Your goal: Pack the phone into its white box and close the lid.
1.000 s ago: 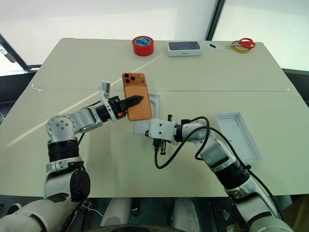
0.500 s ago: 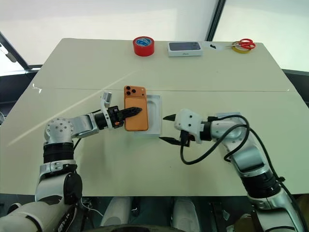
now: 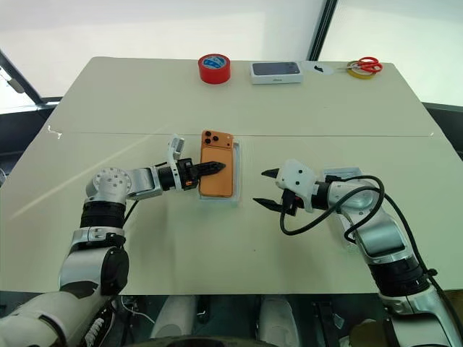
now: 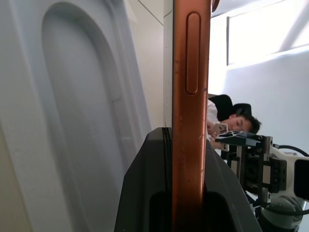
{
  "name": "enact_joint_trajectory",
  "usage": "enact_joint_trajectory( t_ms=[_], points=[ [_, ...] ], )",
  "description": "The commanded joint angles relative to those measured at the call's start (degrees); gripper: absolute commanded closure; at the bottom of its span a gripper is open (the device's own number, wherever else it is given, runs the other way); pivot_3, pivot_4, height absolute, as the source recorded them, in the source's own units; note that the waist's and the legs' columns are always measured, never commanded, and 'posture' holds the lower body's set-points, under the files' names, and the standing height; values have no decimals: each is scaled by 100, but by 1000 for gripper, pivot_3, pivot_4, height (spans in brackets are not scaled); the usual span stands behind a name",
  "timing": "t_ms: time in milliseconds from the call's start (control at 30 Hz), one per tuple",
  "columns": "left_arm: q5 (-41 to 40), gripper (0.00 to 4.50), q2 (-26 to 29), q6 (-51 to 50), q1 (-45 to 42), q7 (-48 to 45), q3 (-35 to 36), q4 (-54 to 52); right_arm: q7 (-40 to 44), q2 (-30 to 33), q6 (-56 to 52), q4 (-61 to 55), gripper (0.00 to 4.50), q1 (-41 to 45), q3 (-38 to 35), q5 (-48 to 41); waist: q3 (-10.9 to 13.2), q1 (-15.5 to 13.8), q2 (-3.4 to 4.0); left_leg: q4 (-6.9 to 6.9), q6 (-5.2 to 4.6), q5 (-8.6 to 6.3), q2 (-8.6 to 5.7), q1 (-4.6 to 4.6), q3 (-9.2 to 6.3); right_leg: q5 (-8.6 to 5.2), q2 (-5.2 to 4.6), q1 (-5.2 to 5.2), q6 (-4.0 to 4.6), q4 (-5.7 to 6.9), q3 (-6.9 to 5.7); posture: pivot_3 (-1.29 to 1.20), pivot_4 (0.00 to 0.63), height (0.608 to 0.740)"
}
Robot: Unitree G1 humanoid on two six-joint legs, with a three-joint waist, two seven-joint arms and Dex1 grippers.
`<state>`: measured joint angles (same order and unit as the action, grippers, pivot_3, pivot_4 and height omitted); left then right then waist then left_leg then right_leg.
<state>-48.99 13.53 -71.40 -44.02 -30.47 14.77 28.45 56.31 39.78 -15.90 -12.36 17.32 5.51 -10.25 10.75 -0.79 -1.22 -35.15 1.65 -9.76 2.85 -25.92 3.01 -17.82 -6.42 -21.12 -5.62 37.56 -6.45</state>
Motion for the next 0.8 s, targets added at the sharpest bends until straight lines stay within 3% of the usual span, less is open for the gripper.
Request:
enact_joint_trajectory(
  t_ms=[33,67,267,800],
  points=[
    [0,4500,28,40,-256,-317,-24,4,-91,58,127,-270,1072,-67,-113,3,0,1,0,0,0,0,0,0,-1,0,0,-1,0,0,0,0,150,740],
    [13,4500,15,29,-269,-335,-1,34,-102,62,124,-277,1072,-79,-116,2,0,4,0,0,0,0,0,0,-2,0,0,-1,0,0,0,0,150,740],
    [217,1879,-31,88,-269,-243,-42,52,-195,39,139,-328,1012,-162,-68,65,0,1,0,-1,0,0,0,1,-4,0,0,0,0,1,0,0,150,740],
    [192,1879,425,-907,-336,358,238,-878,-308,-161,269,-159,1012,-7,157,195,0,12,0,-4,1,1,1,14,-5,0,0,4,0,20,3,0,150,740]
  ],
)
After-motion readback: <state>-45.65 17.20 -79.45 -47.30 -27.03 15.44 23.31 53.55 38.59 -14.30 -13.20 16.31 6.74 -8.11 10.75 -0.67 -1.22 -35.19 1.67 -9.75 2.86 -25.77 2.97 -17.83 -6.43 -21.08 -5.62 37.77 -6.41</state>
